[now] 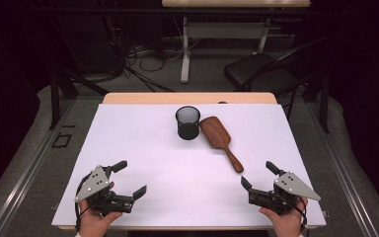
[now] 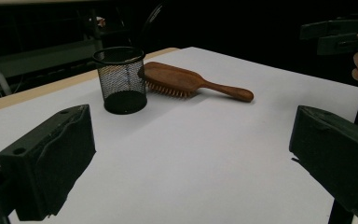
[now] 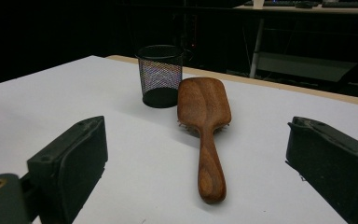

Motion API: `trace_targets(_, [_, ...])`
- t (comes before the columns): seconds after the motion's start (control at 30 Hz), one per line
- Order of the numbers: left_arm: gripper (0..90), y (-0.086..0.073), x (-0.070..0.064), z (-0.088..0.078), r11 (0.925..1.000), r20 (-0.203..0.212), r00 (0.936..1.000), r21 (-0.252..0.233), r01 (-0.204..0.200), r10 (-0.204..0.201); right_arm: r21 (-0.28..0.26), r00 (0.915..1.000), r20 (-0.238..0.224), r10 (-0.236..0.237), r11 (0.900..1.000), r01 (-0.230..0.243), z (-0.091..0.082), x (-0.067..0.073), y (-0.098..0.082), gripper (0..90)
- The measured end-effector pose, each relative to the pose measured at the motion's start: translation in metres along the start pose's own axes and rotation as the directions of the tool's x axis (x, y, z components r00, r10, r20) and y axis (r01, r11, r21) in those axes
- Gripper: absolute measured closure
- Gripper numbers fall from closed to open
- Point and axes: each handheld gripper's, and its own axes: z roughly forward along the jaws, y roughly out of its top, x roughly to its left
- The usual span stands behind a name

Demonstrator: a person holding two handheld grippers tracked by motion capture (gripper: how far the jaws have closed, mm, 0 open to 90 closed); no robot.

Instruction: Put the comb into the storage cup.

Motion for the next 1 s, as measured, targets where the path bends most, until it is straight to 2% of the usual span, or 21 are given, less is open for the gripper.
trace_targets(0.2, [0.2, -0.001, 0.000, 0.002, 0.9999, 0.010, 0.9999, 0.007, 0.008, -0.008, 0.010, 1.0000, -0.009, 0.005, 1.000, -0.005, 0.002, 0.000, -0.002, 4.2])
trace_targets(0.4, [0.2, -0.001, -0.001, 0.003, 0.9999, 0.013, 0.9999, 0.010, 0.006, -0.006, 0.029, 0.9996, -0.023, -0.014, 0.999, 0.015, 0.004, 0.004, -0.003, 2.8])
trace_targets(0.63, [0.2, 0.000, 0.000, 0.004, 0.9996, 0.016, 0.9997, 0.021, 0.017, -0.017, 0.065, 0.9992, -0.017, -0.035, 0.997, 0.036, 0.007, 0.006, -0.002, 1.9])
trace_targets(0.9, [0.2, 0.002, 0.001, 0.007, 0.9993, 0.004, 0.9997, 0.029, 0.022, -0.023, 0.093, 0.9987, -0.029, -0.042, 0.995, 0.045, 0.010, 0.006, -0.003, 1.9])
trace_targets(1.0, [0.2, 0.004, 0.003, 0.008, 0.9989, -0.003, 0.9994, 0.031, 0.034, -0.034, 0.102, 0.9989, -0.037, -0.030, 0.994, 0.033, 0.014, 0.006, -0.002, 1.9])
